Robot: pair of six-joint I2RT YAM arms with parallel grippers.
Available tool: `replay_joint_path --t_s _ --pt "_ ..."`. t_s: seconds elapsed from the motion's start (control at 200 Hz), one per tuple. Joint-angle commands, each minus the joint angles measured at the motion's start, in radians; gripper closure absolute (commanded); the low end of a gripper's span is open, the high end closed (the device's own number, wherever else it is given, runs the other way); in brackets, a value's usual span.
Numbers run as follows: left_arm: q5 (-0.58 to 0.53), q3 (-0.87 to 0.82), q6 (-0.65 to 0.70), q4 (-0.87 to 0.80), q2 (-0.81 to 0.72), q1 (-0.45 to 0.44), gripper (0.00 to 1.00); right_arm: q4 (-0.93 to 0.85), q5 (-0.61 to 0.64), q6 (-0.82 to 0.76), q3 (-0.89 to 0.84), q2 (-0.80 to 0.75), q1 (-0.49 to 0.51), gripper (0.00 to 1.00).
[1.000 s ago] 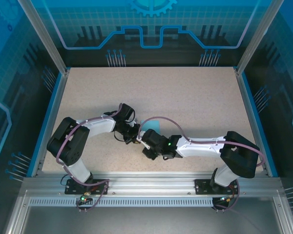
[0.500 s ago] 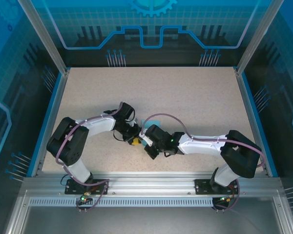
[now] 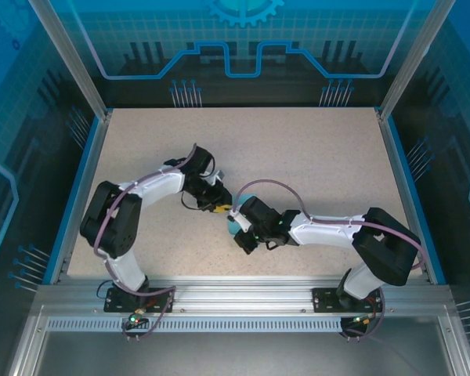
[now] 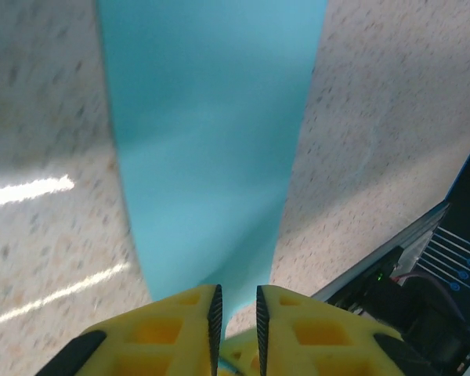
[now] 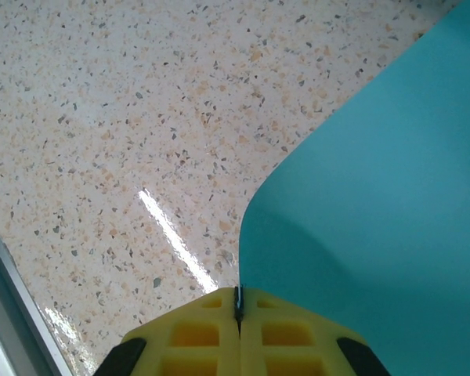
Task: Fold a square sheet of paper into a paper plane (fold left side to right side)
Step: Third fold the triangle at the center of the table.
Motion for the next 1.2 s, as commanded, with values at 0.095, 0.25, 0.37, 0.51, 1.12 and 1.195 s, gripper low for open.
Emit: replay_joint_path --t_s 0.095,0.25,0.37,0.51,1.12,1.195 --pt "0.049 0.161 0.113 -0.051 0.17 -0.051 0.83 0.049 -0.072 0.049 -0.004 -0.002 -0.029 1.0" --pt "0.043 0.222 0.14 -0.071 0.266 -0.08 0.86 0.059 -0.089 0.062 -0.003 0.002 -0.041 1.0" --pt "0.016 0.23 0.16 -0.08 0.303 -0.093 0.88 0.05 -0.086 0.066 -0.009 0.002 -0.052 1.0" --pt "-0.032 0.229 0.184 -0.105 0.335 -0.104 0.9 0.027 -0.065 0.064 -0.008 0.002 -0.073 1.0" --pt "-0.076 0.224 0.189 -0.114 0.363 -0.131 0.92 -0.043 0.034 0.087 0.016 0.044 -0.164 1.0" --pt "-0.076 0.225 0.187 -0.112 0.363 -0.132 0.92 -0.046 0.045 0.095 0.022 0.052 -0.166 1.0"
